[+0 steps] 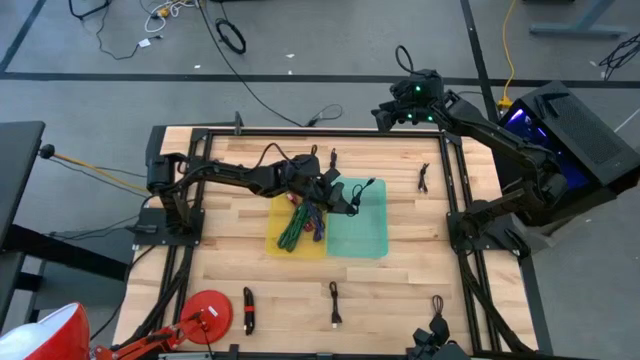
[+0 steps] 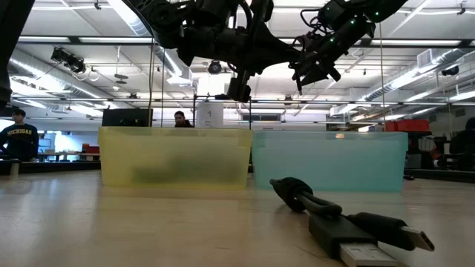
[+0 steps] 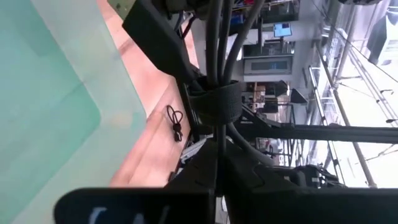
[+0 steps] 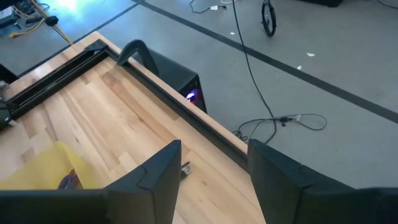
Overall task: Pick & Place USB Port
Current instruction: Put the black charger cable into the green bin
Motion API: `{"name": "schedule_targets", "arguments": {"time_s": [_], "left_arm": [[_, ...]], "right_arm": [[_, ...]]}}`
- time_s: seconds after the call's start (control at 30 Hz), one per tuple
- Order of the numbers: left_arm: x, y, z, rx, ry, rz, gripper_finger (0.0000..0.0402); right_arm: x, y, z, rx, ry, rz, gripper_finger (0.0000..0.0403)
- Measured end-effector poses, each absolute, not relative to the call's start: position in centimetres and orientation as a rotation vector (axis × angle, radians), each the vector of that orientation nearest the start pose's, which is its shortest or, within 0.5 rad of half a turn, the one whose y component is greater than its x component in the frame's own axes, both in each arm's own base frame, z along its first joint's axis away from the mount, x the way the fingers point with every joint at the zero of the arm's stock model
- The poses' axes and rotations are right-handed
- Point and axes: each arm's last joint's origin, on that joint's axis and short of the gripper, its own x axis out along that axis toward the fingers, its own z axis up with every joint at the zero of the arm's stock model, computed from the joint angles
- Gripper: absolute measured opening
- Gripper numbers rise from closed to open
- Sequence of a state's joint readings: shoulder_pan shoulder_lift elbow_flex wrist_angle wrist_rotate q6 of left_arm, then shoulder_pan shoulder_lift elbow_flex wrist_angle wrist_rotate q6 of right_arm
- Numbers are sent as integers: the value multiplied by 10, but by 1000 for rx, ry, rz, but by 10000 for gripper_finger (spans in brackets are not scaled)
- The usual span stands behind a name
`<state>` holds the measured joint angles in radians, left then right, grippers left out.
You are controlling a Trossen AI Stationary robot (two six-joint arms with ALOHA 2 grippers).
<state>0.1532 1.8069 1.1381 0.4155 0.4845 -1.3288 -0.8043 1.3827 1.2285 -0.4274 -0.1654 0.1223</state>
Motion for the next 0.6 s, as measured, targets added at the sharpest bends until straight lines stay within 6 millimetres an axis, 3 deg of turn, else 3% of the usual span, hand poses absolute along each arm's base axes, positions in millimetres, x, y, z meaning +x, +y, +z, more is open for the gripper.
{"name": "schedule_targets", "arguments": {"time_s": [0.6], "left_arm": [[399, 48, 232, -1372, 421, -118, 115]], "right_arm": [[213, -215, 332, 389, 487, -653, 184]]}}
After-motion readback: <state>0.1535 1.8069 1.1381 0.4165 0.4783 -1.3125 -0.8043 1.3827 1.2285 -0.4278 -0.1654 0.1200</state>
